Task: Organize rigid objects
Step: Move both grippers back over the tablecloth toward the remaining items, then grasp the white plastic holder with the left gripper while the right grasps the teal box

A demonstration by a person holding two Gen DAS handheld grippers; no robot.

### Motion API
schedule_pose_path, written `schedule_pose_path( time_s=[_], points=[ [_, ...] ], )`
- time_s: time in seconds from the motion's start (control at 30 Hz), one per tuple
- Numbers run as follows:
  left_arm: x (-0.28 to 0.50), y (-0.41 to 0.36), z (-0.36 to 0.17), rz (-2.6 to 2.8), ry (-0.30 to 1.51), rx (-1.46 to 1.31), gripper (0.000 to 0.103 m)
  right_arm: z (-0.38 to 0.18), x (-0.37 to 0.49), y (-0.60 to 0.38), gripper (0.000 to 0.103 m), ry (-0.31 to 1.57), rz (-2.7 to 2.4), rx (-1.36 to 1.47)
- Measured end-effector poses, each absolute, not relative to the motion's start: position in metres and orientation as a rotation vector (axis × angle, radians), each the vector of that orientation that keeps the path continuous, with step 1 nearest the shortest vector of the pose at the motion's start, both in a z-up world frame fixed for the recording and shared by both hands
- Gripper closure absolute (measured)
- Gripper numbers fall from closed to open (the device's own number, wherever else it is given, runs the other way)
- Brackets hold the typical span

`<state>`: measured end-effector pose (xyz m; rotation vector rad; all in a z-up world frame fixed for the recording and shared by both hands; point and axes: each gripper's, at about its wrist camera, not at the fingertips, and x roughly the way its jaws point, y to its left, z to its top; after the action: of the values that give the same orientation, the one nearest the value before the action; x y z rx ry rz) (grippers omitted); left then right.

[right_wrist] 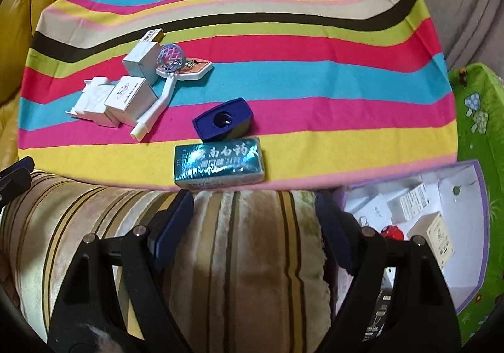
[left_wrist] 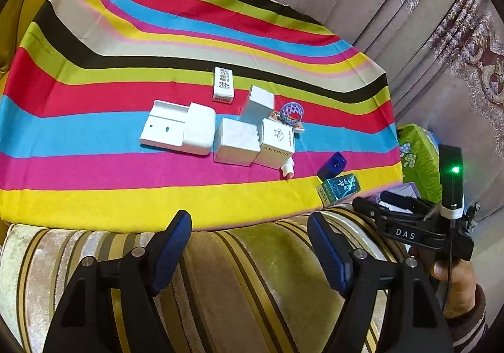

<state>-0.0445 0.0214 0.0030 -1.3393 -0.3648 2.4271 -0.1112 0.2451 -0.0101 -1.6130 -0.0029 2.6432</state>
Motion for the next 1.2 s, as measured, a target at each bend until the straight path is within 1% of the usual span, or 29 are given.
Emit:
schedule_pose_path(
  time_s=[0.2,0.43,0.77,0.97,1.07,1.2],
  points=[
    [-0.047,0.02,-0.002,2.415,-0.389,-1.354,0.026,-0.015,-0.117,0.235,0.021,-0.078,2.652,-1.619],
    [-0.05,0.023,-0.006,2.404,-0.382,-1.378,0.026,-0.02,-0.125,0.229,0.021,-0.106,2.659,-1.636],
    [-0.069,0.017,-0.005,2.399,-0.433,-1.409,0.026,-0.029,-0.14,0.221,0.021,-0.138,2.653,-1.684],
    [-0.087,0.015,0.0,2.459,-0.385,-1.441,0.026,-0.031,-0.146,0.219,0.021,-0.146,2.649,-1.689],
    [-0.1,0.017,0.005,2.498,-0.311,-1.458,0.035,-0.029,-0.148,0.218,0.021,-0.141,2.659,-1.674],
    [-0.124,0.015,0.004,2.553,-0.24,-1.479,0.038,-0.025,-0.149,0.217,0.02,-0.129,2.688,-1.651]
  ],
)
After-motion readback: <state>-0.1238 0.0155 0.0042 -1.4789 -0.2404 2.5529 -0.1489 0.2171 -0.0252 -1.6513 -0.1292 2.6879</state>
